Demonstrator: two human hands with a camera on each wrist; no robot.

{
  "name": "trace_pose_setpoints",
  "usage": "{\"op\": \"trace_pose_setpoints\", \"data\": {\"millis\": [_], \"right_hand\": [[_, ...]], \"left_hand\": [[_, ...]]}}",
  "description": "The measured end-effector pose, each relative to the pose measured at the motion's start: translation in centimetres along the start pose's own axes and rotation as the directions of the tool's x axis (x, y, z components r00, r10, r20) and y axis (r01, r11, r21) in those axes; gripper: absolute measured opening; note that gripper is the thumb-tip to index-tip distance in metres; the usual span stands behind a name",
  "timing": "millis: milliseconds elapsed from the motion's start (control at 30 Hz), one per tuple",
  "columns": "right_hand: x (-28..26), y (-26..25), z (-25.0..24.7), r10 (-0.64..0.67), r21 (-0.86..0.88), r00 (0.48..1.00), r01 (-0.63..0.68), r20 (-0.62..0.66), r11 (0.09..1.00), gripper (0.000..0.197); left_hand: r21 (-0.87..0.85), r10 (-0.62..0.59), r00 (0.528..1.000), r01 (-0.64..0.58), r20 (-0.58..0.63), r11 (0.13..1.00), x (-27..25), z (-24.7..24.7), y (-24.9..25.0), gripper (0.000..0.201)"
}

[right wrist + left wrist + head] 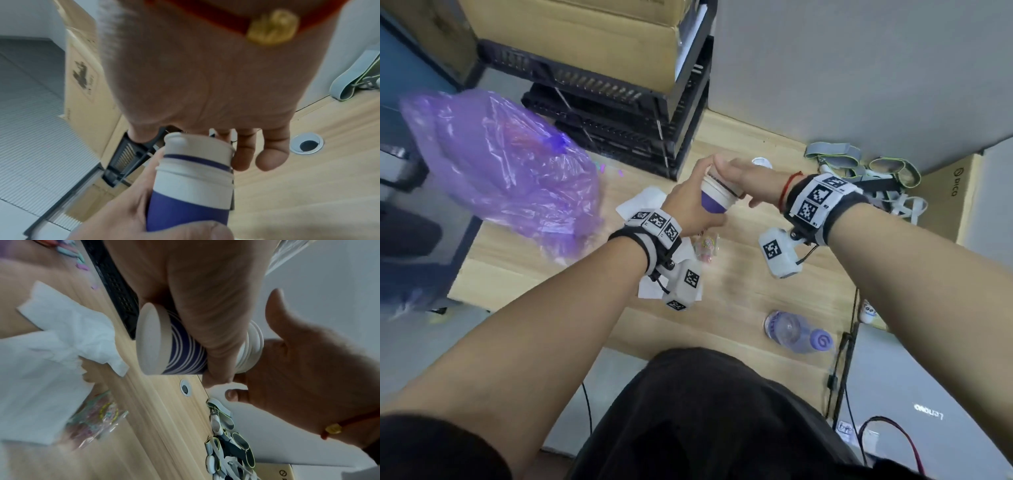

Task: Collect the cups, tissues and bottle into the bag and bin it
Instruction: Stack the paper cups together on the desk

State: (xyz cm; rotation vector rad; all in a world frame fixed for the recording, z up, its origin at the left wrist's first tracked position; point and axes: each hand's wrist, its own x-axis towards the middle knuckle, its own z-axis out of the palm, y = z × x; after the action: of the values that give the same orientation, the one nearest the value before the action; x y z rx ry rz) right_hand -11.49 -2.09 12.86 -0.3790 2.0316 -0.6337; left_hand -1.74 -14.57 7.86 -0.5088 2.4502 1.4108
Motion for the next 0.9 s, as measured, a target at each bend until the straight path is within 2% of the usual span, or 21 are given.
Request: {"op": "trace_pose_setpoints", "data": {"millis": [100,167,333,467,567,700,800,900], "right_hand": [[-2.8,0.5,1.8,-0.053,0.104,0.995,0.061,-0.085,0.993,0.068],[-4.4,0.7,3.7,-0.098,0.125,0.993,0.105,-0.064,0.987,0.068],[-8.4,-0.2,12.3,-0.175,-0.022,0.972,0.181,0.158,0.983,0.062],[-11.4,-2.4,21.1,-0.205,-0.145,0.917,0.267,0.342,0.953,0.052],[-13.7,-4.7,29.3,-0.224,-0.231,0.872,0.349,0.436,0.908,0.048],[-15.7,-5.6,41.5,-0.209,-0.291,0.841,0.39,0.499,0.874,0.025],[-16.6,-4.9,51.1,-0.148,-0.35,0.82,0.39,0.553,0.852,0.018],[-17.7,-3.3,61.8,-0.073,-0.433,0.804,0.391,0.59,0.812,0.018]], "left_hand": [[-0.031,-0.042,0.996,0.039,-0.083,0.999,-5.1,0.3,-0.4,0.072],[-0.093,-0.104,0.985,0.091,-0.139,0.992,-8.6,1.1,-1.6,0.065],[-0.166,-0.307,0.902,0.267,-0.305,0.949,-20.3,4.2,-7.2,0.079],[-0.253,-0.469,0.825,0.404,-0.314,0.879,-30.2,5.2,-12.9,0.08],[-0.362,-0.592,0.716,0.475,-0.371,0.802,-38.7,4.9,-17.7,0.074],[-0.526,-0.748,0.525,0.536,-0.406,0.661,-50.5,6.7,-25.6,0.075],[-0.639,-0.856,0.387,0.571,-0.344,0.515,-59.2,9.9,-32.1,0.084],[-0.722,-0.936,0.275,0.6,-0.219,0.345,-67.6,13.6,-38.8,0.083]]}}
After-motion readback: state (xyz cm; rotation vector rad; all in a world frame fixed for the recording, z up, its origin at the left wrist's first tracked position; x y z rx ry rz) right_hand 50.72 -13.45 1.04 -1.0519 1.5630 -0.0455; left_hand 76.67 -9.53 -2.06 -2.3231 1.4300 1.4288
